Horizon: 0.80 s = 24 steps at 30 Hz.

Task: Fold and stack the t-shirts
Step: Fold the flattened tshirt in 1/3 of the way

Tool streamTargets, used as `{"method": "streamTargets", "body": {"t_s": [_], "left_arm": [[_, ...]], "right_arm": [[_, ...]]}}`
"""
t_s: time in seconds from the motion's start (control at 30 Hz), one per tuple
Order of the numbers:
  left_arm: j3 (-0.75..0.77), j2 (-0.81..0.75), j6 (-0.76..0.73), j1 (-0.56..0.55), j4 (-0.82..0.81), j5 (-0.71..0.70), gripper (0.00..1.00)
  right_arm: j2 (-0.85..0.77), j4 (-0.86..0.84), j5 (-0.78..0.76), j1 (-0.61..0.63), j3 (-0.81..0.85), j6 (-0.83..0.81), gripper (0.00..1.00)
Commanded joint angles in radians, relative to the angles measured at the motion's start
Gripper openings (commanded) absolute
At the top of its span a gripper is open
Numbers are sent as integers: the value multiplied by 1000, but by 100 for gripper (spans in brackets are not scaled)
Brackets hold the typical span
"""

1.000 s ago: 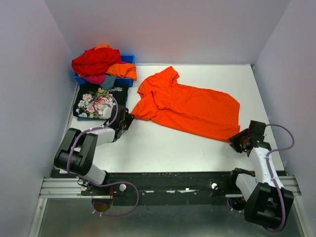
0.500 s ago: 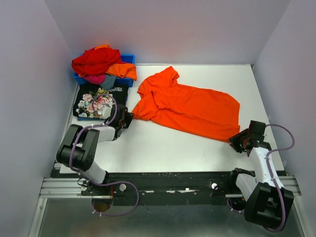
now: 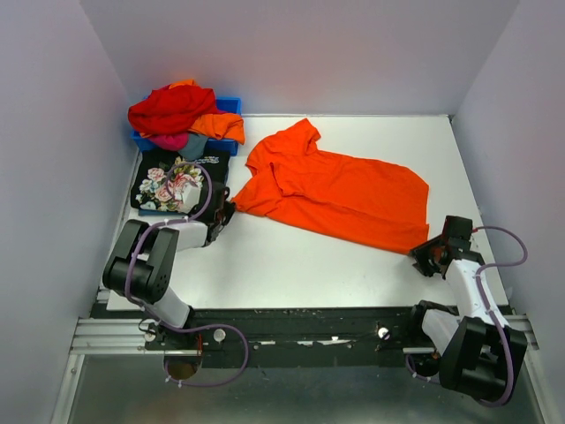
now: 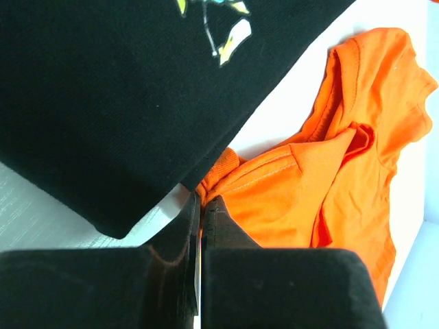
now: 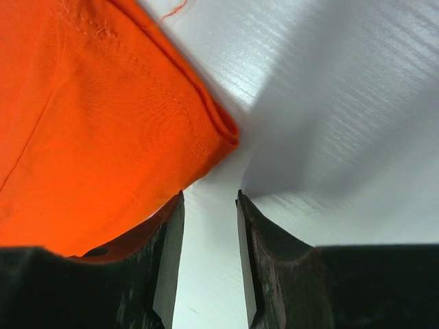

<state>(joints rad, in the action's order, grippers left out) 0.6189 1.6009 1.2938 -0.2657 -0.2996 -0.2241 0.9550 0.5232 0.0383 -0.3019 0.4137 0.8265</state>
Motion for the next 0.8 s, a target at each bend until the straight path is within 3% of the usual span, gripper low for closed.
{"method": "streamTargets", "body": {"t_s": [0.0,0.2,0.47,0.57,0.63,0.77], "left_arm": [[-1,-47,-36,3,7,-57,0],[-4,-56,-47,3,-1,-54,0],[-5,-88,-73,5,20,-87,0],[-4,-107,-85,6,31,-106,0],[-2,-110,-88,10,39,-115,0],[-2,-105,-90,20,60,-119,0]], "right_arm": [[7,21,-89,-2,23,33,45],[37,6,-124,-2,49,48,44],[103,-40,-169,-2,60,69,34],[126,-70,-187,-2,57,71,23],[145,-88,-192,-2,56,76,1],[176,-46,-238,-3,97,76,1]]}}
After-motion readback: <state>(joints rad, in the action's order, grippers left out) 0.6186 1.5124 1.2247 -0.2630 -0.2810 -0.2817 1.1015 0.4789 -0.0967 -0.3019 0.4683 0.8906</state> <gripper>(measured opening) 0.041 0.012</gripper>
